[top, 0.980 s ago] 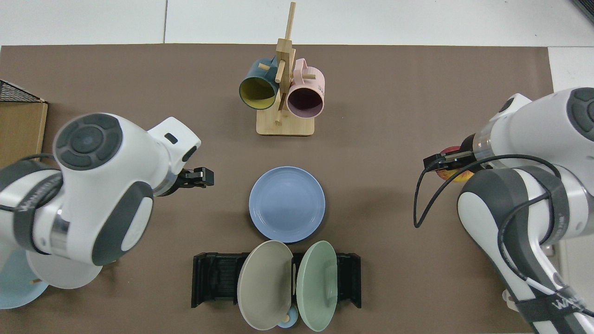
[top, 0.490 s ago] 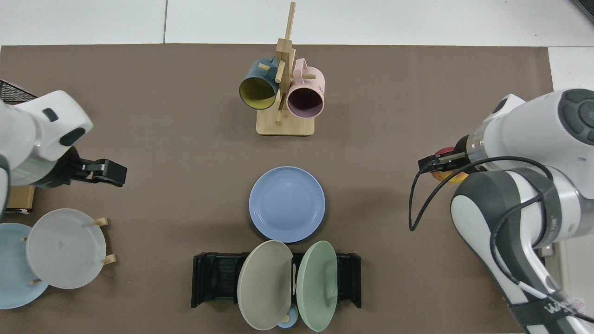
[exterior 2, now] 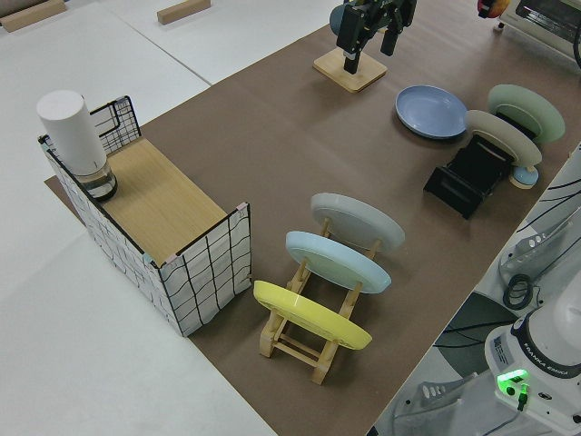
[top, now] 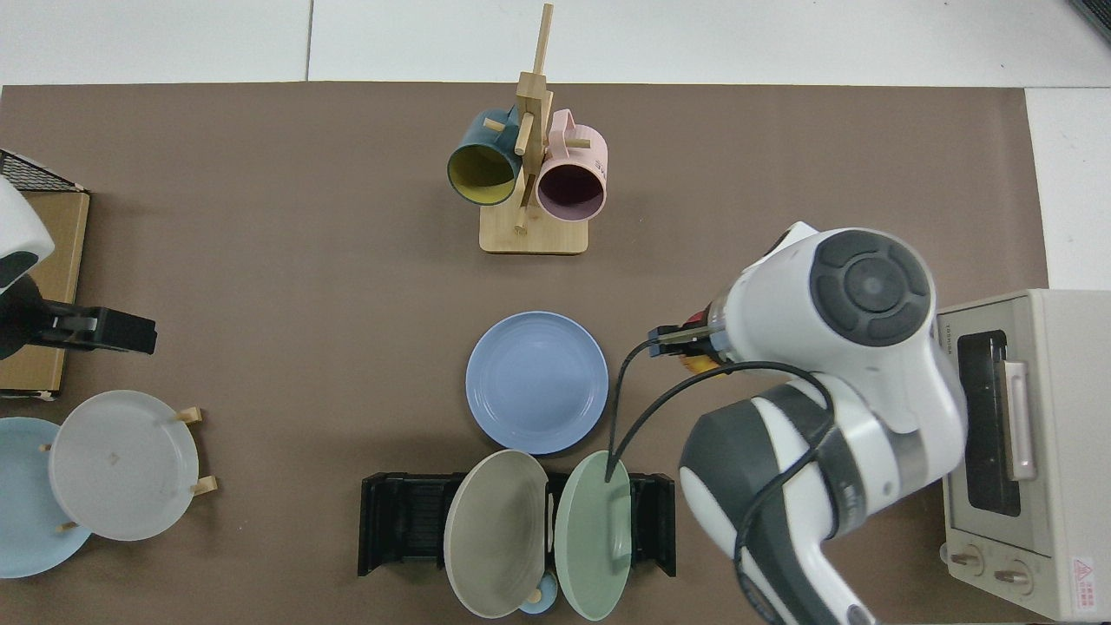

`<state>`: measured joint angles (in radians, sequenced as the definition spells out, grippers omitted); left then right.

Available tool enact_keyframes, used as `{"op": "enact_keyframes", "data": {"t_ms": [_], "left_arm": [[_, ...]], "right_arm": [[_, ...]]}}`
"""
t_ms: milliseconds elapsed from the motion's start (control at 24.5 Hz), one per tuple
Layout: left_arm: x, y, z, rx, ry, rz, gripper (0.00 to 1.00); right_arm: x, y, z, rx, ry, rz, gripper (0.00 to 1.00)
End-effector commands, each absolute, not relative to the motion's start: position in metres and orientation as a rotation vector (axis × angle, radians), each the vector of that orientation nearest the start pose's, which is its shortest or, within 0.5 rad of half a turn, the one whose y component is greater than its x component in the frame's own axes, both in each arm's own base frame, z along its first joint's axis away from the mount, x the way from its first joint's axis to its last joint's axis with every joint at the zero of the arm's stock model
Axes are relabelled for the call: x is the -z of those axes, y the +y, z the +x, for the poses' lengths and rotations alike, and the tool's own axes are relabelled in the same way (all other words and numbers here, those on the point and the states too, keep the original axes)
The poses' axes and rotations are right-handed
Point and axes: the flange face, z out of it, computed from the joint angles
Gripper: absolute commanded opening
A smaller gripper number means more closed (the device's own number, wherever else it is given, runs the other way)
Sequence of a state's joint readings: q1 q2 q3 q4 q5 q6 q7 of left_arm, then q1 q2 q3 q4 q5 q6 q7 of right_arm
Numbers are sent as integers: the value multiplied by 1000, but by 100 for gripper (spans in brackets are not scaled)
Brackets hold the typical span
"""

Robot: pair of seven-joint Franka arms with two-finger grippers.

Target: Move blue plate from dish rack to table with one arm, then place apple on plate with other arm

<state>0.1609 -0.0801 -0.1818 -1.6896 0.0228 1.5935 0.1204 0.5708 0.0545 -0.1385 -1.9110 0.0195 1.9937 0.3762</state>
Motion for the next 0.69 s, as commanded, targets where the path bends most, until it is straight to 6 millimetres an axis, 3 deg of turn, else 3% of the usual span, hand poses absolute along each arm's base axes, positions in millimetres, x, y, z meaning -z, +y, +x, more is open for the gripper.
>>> {"op": "enact_keyframes", "data": {"t_ms": [0, 245, 367, 449, 653], "left_arm": [[-621, -26, 538, 84, 249, -3102, 100], [-624, -33, 545, 178, 233, -3099, 100], [-623, -33, 546, 180, 132, -3109, 100], [-623, -33, 545, 180, 124, -3110, 100], [-621, -33, 545, 168, 119, -3109, 100]], "right_arm": [[-440, 302, 510, 23, 76, -3075, 0], [-402, 369, 499, 18, 82, -3075, 0], [-380, 397, 489, 24, 92, -3085, 0], [-363, 405, 487, 26, 84, -3087, 0], [-326, 403, 488, 29, 98, -3097, 0]]}}
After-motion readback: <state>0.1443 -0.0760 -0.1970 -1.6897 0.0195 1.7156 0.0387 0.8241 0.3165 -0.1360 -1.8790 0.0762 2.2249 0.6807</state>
